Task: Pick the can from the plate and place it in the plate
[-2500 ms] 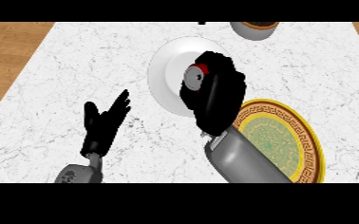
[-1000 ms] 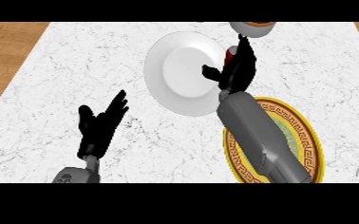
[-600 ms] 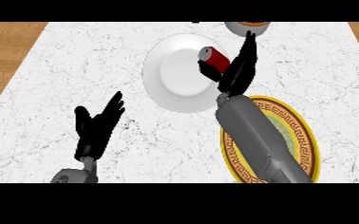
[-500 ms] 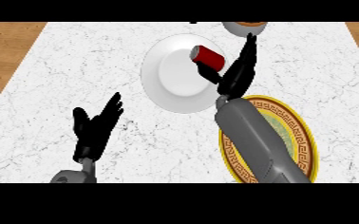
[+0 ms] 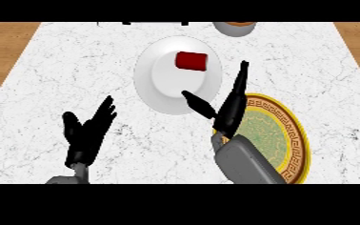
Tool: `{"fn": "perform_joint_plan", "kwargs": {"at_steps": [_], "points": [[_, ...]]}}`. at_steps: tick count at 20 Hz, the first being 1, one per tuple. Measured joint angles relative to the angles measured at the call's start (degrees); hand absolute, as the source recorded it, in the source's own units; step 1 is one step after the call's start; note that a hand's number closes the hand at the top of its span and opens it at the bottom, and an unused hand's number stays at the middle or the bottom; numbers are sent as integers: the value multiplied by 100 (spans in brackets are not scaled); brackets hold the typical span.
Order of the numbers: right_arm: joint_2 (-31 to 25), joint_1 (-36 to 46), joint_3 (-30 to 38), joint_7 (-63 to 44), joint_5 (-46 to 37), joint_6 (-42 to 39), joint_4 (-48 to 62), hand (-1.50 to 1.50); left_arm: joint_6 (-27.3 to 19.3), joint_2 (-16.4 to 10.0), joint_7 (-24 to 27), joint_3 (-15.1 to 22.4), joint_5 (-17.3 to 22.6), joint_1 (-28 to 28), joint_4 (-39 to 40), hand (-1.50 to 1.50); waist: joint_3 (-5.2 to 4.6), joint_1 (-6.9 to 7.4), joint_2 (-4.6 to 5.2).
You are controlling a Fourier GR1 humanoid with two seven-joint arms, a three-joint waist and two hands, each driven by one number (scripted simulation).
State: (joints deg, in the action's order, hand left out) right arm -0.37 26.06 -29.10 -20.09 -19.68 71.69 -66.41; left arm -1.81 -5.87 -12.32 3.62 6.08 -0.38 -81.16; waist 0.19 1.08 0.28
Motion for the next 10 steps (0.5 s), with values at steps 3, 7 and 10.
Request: {"fn": "perform_joint_plan", "kwargs": {"at_steps": [3, 7, 10], "points": [[2, -650, -331, 533, 289, -91, -403, -150, -33, 12, -57, -19, -15, 22, -40, 0, -5, -46, -12], [-163, -1287, -521, 894, 386, -317, -732, -150, -32, 24, -24, -13, -56, 195, -179, 0, -11, -83, -27], [-90, -1559, -737, 638, -66, -447, -822, -150, -69, 51, -158, 22, -94, 284, -373, 0, -16, -98, -34]]}}
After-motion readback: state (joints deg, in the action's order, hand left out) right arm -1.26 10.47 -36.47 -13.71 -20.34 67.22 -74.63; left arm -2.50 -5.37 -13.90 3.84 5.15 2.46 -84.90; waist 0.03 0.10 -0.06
